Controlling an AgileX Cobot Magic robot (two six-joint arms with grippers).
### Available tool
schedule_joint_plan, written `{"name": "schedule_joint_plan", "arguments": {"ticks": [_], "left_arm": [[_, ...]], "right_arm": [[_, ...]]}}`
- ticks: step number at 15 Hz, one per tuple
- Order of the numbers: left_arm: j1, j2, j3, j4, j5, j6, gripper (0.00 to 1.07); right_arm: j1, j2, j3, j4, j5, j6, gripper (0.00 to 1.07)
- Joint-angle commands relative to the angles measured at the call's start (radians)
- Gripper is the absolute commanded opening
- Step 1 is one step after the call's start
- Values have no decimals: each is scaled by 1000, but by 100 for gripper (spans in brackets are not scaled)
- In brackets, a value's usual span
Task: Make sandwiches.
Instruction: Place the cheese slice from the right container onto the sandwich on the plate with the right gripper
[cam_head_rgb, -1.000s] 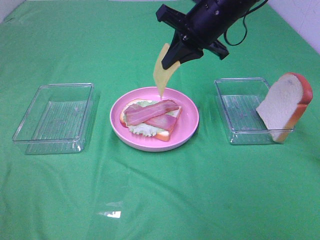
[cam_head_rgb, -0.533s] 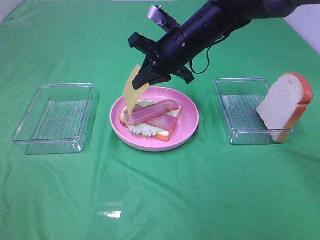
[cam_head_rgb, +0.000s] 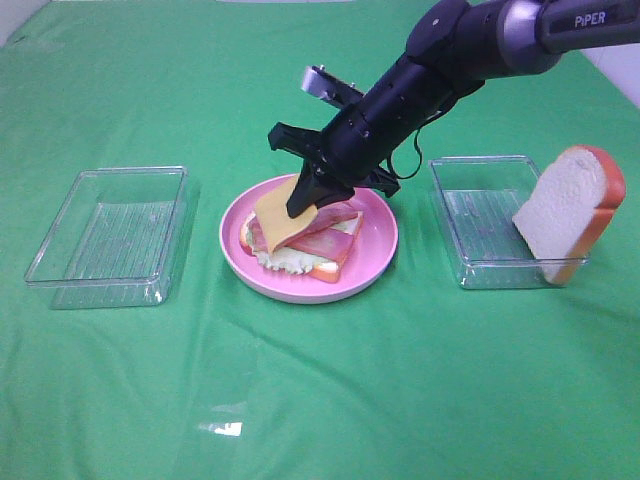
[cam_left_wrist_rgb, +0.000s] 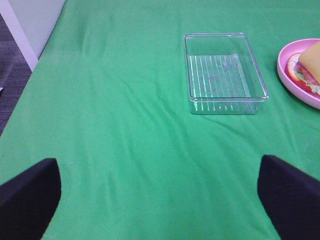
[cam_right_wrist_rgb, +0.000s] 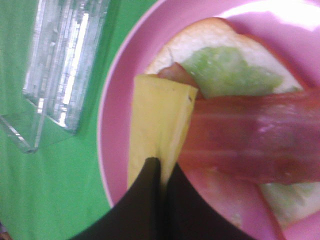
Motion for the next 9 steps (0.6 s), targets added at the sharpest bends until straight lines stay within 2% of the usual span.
{"name": "schedule_joint_plan", "arguments": {"ticks": [1, 3, 4, 5, 7, 8, 9], "left_arm": [[1, -15, 1, 0, -7, 1, 101], [1, -15, 1, 0, -7, 1, 101], [1, -15, 1, 0, -7, 1, 101], [1, -15, 1, 0, -7, 1, 101], [1, -15, 1, 0, -7, 1, 101], [1, -15, 1, 0, -7, 1, 101], [1, -15, 1, 0, -7, 1, 101]], "right_arm": [[-3, -1, -2, -130, -9, 86, 0], [-3, -1, -2, -173, -7, 123, 0], [-3, -2, -2, -172, -7, 121, 4], [-3, -2, -2, -168, -7, 116, 17], [-3, -15, -2, -161, 3, 97, 70], [-3, -32, -4, -161, 15, 81, 90], [-3, -54, -17, -168, 31, 66, 96]]}}
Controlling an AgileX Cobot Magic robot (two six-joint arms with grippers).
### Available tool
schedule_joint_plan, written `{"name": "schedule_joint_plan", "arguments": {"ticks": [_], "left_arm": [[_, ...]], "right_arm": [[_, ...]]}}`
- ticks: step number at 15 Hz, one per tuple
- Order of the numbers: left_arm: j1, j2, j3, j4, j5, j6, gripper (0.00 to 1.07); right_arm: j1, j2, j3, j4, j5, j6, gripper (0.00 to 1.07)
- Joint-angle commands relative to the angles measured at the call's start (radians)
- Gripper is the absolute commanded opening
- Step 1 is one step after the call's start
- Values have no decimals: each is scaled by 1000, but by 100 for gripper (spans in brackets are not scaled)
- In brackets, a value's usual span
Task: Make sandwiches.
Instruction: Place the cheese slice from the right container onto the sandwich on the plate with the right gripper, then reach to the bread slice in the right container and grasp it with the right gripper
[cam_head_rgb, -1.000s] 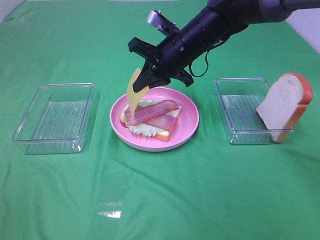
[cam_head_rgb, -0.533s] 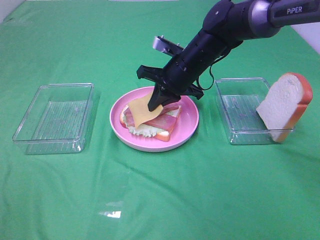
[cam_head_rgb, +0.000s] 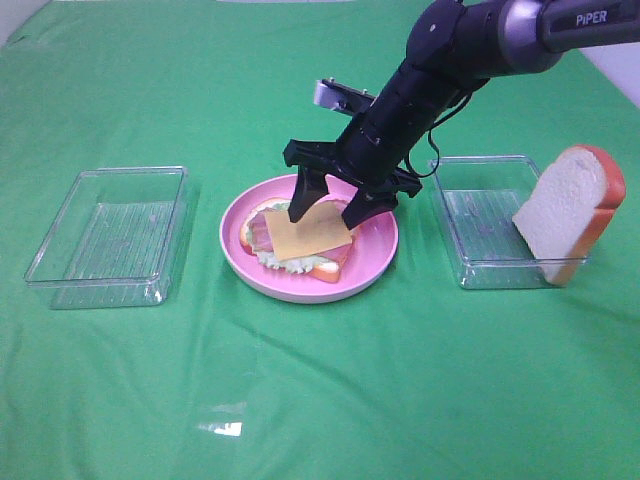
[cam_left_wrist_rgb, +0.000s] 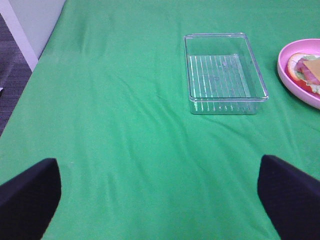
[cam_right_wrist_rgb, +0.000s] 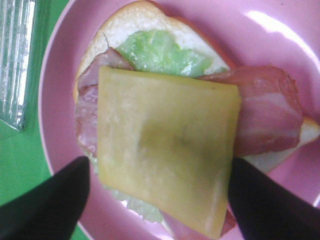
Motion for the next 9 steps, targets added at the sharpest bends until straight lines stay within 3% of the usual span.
{"name": "schedule_joint_plan", "arguments": {"ticks": [1, 3, 7, 9], "left_arm": [[1, -15, 1, 0, -7, 1, 101], [1, -15, 1, 0, -7, 1, 101], [1, -15, 1, 0, -7, 1, 101], [1, -15, 1, 0, -7, 1, 101]], "right_arm": [[-3, -64, -39, -25, 52, -36, 96], [-3, -111, -87, -85, 105, -30, 96], [-13, -221, -294, -550, 346, 159, 96], [-79, -239, -306, -634, 395, 193, 96]]}}
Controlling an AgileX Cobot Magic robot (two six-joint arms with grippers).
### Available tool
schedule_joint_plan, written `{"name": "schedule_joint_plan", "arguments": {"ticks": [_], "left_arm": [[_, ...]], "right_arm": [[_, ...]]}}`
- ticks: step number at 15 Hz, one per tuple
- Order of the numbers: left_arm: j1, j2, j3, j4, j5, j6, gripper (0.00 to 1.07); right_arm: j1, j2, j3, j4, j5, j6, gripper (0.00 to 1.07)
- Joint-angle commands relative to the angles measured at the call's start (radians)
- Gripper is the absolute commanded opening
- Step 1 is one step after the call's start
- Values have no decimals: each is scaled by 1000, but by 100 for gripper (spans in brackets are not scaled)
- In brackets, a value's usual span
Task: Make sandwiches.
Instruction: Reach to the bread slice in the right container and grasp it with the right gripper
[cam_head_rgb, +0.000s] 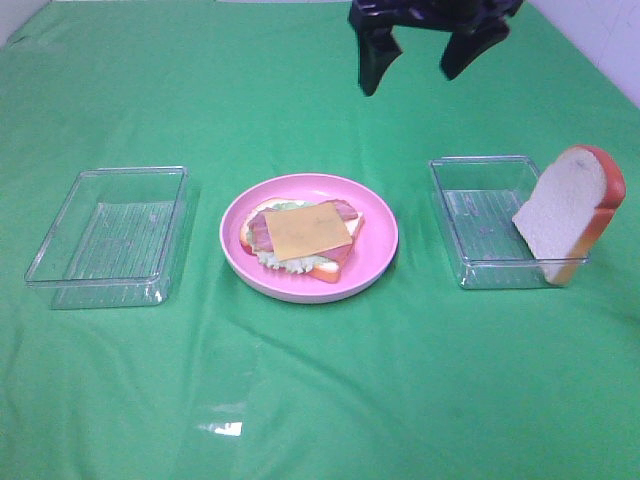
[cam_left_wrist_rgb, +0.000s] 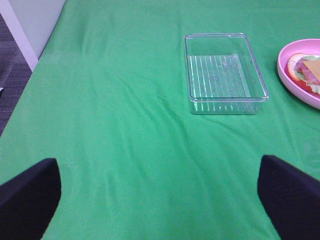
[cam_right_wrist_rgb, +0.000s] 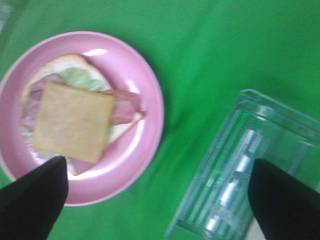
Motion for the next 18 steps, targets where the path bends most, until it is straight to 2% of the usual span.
{"name": "schedule_joint_plan", "arguments": {"ticks": [1, 4, 8, 14, 18], "left_arm": [[1, -15, 1, 0, -7, 1, 101], [1, -15, 1, 0, -7, 1, 101], [1, -15, 1, 0, -7, 1, 101], [1, -15, 1, 0, -7, 1, 101], [1, -15, 1, 0, -7, 1, 101]], "right_arm": [[-74, -12, -8, -80, 79, 29, 96], [-225, -12, 1, -76, 131, 10, 95], [-354, -12, 35, -30, 131, -29, 95], [-360, -12, 333, -33, -44, -31, 95], [-360, -12, 419, 8, -105, -36, 94]]}}
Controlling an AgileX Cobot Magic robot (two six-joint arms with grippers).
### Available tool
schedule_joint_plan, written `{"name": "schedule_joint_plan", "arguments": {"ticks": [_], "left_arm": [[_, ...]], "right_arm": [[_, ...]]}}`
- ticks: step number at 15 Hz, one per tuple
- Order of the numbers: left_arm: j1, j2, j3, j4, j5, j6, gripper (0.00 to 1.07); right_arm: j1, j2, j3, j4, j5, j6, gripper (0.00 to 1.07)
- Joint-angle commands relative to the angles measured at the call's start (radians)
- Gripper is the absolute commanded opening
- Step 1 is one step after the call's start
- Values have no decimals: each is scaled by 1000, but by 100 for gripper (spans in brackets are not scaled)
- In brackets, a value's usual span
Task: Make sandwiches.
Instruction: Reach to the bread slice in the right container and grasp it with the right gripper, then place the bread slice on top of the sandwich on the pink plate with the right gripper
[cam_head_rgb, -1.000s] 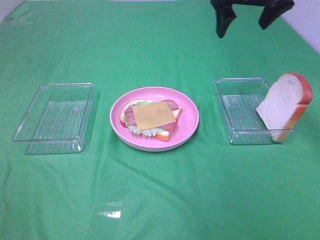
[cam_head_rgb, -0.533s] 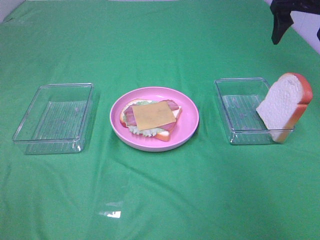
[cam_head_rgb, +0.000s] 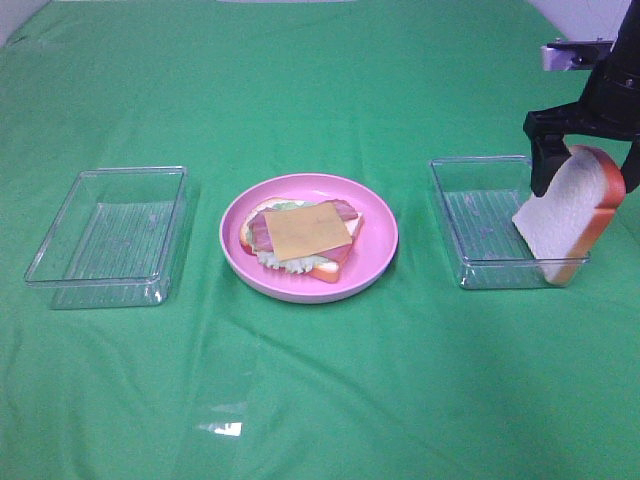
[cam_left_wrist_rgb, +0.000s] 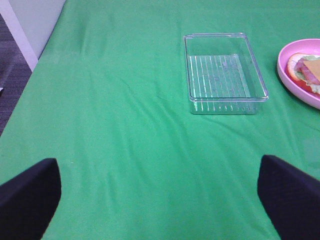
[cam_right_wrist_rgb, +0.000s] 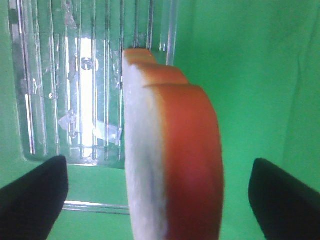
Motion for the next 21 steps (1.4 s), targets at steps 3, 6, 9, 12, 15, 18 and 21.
{"name": "schedule_joint_plan", "arguments": {"ticks": [3, 6, 9, 12, 15, 18, 21], "left_arm": [[1, -15, 1, 0, -7, 1, 101], [1, -15, 1, 0, -7, 1, 101], [1, -15, 1, 0, -7, 1, 101], [1, -15, 1, 0, -7, 1, 101], [1, -15, 1, 0, -7, 1, 101], [1, -15, 1, 0, -7, 1, 101], [1, -15, 1, 0, -7, 1, 101]], "right_arm": [[-3, -7, 21, 39, -18, -22, 80], [-2, -7, 21, 38, -16, -10, 31], [-2, -7, 21, 39, -13, -10, 12], [2, -20, 21, 103, 8, -16, 12], [25, -118, -8, 152, 15, -37, 11], [37, -179, -82, 232, 33, -58, 7], [85, -198, -144, 453, 47, -162, 7]]}}
